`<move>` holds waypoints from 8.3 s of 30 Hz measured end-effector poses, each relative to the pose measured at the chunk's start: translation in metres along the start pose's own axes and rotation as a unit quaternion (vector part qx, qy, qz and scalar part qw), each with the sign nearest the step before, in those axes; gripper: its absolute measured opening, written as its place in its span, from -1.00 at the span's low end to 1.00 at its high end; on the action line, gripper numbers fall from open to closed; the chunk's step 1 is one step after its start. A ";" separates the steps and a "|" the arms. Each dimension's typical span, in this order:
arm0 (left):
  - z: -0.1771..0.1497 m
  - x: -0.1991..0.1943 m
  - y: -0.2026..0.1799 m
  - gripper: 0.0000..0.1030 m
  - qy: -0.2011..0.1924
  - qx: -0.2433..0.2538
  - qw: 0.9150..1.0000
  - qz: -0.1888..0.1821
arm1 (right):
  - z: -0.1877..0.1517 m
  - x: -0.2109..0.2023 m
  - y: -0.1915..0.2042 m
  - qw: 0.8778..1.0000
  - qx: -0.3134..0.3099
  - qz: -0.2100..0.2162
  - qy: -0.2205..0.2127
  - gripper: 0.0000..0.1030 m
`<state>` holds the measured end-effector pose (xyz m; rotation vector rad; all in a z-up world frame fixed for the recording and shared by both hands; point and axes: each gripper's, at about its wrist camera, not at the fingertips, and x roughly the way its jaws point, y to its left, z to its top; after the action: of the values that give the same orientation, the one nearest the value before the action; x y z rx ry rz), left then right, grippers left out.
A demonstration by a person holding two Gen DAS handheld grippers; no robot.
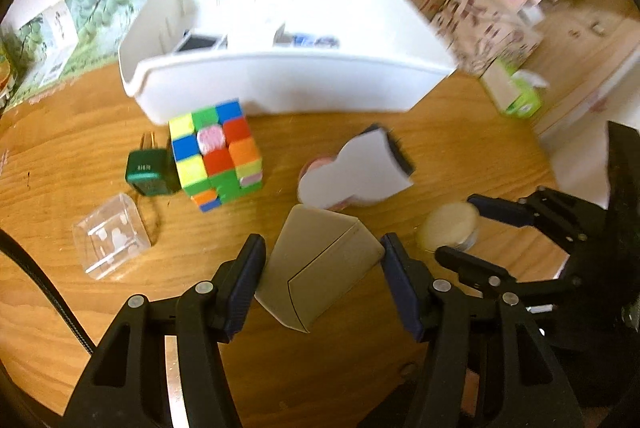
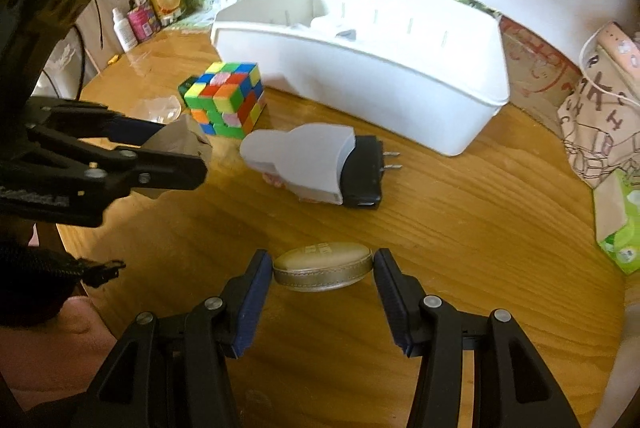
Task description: Organize rigid objects
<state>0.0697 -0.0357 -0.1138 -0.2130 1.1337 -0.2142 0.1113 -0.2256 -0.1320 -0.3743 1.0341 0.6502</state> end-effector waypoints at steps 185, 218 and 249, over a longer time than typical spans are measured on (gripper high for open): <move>0.066 0.040 0.068 0.68 -0.001 0.211 0.978 -0.009 | 0.030 0.071 -0.002 0.808 0.589 -0.010 0.010 0.42; 0.078 0.071 0.058 0.54 0.028 0.210 0.977 -0.027 | 0.044 0.084 -0.007 0.831 0.555 -0.039 0.012 -0.12; 0.071 0.014 0.061 0.53 -0.042 0.162 0.983 -0.070 | 0.028 0.062 0.000 0.853 0.522 0.012 -0.022 -0.35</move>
<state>0.1438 0.0231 -0.1136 -0.0113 0.9856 -0.5060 0.1522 -0.1897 -0.1737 0.6106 1.1965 0.0444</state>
